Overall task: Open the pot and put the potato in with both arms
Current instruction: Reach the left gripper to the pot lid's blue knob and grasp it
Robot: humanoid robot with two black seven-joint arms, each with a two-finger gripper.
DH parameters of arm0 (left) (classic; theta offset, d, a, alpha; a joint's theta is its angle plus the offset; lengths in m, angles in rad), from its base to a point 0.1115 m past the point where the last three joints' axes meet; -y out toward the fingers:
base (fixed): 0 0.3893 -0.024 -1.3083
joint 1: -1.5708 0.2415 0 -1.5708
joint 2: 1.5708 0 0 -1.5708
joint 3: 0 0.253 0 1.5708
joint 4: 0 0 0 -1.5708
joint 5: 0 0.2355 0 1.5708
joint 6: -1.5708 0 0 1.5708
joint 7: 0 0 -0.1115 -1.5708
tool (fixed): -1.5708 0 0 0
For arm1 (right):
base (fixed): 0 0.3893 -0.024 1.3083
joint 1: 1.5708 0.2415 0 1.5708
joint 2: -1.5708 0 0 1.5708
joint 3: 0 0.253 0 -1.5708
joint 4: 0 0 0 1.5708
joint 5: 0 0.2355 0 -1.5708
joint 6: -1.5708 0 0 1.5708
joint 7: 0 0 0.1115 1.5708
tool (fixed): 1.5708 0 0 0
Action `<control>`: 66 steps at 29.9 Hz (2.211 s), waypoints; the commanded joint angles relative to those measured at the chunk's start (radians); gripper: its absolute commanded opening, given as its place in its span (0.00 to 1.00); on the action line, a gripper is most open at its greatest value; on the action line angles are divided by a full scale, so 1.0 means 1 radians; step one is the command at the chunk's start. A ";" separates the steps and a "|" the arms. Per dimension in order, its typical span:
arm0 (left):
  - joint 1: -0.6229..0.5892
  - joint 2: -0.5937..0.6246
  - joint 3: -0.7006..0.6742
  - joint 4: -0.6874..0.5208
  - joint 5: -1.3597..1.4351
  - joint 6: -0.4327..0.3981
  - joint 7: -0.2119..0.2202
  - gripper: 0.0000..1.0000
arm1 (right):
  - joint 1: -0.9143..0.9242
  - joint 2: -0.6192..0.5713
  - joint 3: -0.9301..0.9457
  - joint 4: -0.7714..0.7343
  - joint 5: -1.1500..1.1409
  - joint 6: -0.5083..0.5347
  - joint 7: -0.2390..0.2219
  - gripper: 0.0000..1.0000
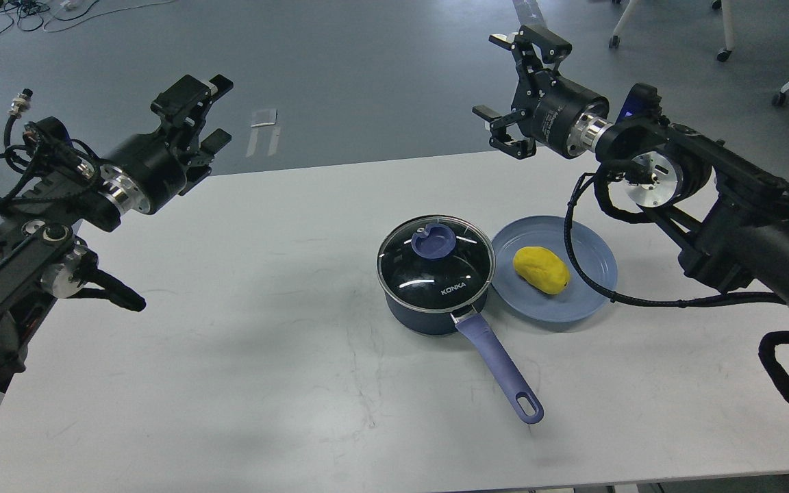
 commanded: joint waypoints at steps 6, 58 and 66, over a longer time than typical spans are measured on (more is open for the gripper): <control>-0.005 -0.077 0.063 -0.102 0.801 0.195 -0.048 0.98 | -0.050 -0.075 0.078 0.001 0.000 -0.008 -0.001 1.00; -0.020 -0.431 0.344 0.251 1.314 0.307 -0.112 0.94 | -0.171 -0.170 0.088 0.001 0.000 -0.070 -0.002 1.00; -0.026 -0.431 0.347 0.251 1.314 0.307 -0.108 0.63 | -0.185 -0.170 0.083 0.004 0.000 -0.064 -0.004 1.00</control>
